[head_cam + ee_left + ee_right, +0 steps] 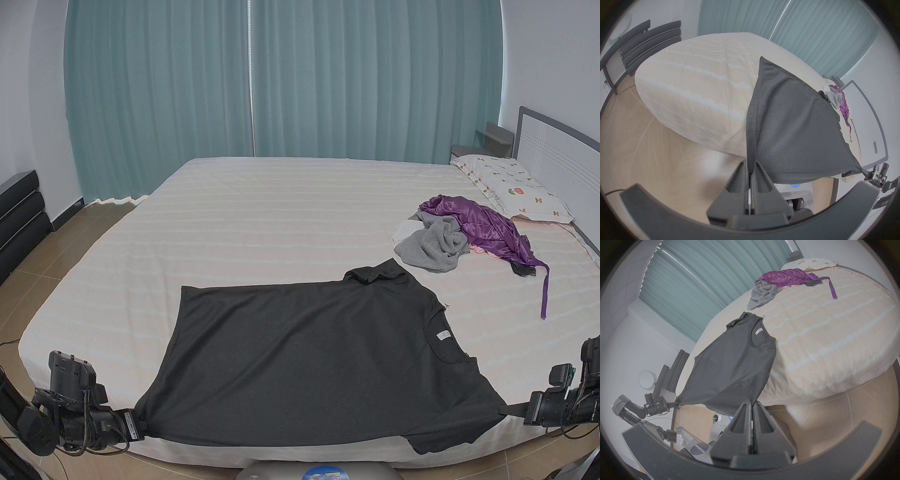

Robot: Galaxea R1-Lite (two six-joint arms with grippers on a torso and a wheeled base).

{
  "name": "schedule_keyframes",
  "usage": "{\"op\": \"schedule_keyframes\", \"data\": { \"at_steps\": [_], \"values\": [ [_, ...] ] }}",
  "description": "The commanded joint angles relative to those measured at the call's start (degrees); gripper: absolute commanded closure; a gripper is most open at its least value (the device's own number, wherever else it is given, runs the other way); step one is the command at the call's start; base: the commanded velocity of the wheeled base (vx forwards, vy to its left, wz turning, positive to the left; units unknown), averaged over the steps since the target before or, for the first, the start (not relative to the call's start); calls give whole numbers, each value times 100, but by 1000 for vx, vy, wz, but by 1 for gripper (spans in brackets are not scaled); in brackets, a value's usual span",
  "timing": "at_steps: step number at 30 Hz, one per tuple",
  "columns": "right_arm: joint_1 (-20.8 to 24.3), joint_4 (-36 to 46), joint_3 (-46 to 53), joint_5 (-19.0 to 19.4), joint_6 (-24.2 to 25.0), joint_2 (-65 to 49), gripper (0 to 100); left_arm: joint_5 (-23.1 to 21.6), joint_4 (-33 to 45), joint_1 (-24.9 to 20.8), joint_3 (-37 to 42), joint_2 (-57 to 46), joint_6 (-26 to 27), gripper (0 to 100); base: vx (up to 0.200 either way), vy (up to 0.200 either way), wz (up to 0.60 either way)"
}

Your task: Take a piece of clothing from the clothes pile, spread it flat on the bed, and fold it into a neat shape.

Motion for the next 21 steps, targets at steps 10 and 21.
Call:
{"op": "schedule_keyframes", "data": {
  "at_steps": [10,21],
  "values": [
    [43,-93,-532,-19,122,-175,100,106,17,-7,-1154,-199,-720,100,0,0,0],
    [60,-40,-540,-28,131,-96,100,106,26,-24,-1304,-155,-764,100,0,0,0]
  ]
}}
